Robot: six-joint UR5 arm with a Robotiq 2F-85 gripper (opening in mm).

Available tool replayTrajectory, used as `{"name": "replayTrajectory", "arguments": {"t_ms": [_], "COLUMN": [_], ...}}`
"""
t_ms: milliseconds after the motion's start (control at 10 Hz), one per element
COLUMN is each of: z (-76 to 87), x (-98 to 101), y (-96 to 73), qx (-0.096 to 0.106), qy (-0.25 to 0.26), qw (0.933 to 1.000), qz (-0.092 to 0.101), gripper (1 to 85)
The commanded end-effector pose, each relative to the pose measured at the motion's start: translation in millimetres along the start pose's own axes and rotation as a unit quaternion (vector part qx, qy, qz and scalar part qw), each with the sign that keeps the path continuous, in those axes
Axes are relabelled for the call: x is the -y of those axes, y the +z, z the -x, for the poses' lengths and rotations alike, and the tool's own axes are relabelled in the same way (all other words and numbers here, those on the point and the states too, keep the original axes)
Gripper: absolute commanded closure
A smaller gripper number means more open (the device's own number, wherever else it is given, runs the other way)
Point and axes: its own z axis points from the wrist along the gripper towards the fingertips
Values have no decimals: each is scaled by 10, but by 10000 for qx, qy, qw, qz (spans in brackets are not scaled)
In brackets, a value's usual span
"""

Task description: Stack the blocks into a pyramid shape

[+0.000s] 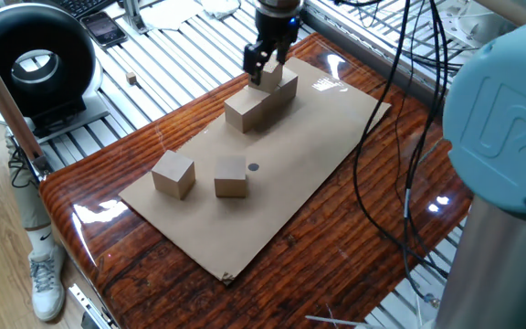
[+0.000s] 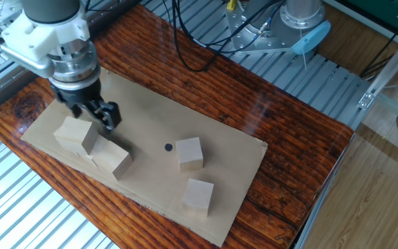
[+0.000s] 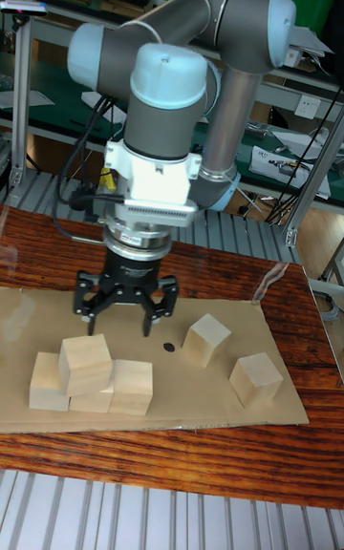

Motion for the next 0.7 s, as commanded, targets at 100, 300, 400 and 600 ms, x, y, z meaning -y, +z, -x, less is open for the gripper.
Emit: {"name": "replayTrajectory", "arguments": {"t_ms": [100, 300, 400, 600], "z": [84, 208, 183, 9], "x": [-805, -1157, -1184, -1255], "y": [-100, -58, 0, 159], "qx": [-76, 133, 110, -19], "qy": [-6, -404, -687, -1317], "qw": [9972, 9921, 9916, 9871], "qz": [744, 1183, 1090, 908], "gripper": [150, 57, 30, 7]}}
